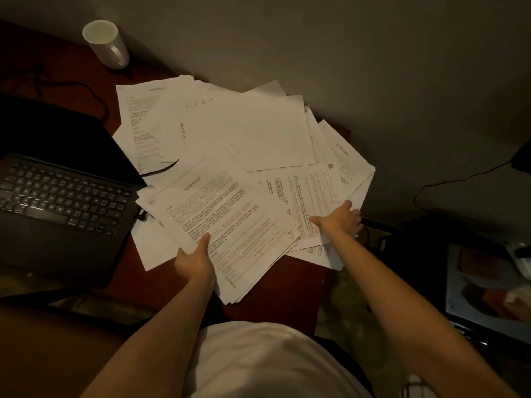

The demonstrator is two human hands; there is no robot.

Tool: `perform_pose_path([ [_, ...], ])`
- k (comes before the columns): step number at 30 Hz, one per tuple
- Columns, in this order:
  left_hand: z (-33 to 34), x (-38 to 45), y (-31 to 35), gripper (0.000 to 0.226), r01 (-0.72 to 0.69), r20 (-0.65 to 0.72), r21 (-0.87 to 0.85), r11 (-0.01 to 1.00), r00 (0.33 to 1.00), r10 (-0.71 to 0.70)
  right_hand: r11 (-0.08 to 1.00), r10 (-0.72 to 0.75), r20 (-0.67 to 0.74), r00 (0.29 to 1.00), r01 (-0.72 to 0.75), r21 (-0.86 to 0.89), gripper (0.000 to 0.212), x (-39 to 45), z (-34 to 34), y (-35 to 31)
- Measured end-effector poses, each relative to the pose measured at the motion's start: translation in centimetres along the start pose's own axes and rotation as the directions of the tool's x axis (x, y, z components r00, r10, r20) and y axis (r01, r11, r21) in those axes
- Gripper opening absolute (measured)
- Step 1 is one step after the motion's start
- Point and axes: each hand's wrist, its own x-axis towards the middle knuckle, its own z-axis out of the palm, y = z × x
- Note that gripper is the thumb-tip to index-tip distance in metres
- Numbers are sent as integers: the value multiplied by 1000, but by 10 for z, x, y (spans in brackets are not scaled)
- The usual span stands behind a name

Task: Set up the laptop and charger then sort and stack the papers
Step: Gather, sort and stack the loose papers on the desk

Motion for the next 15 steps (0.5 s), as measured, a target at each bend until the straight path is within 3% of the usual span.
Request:
perform_pose_path([
  [3,1,1,-1,34,-2,-4,20,1000,1000,2,1000,-7,37,999,8,-16,98,15,-13,2],
  [8,0,2,-3,34,-22,-6,18,1000,1000,23,976,-93,67,993,78,205,25,30,-29,10],
  [10,-1,1,-2,33,-27,-6,14,1000,1000,28,973,-172,49,984,162,164,18,28,-41,6],
  [12,-1,0,-2,33,-26,0,14,1000,1000,26,952,-271,-47,961,275,133,19,22,-55,-3],
  [15,-3,1,-2,34,-21,28,15,1000,999,20,877,-363,-260,895,422,228,20,3,-77,-25],
])
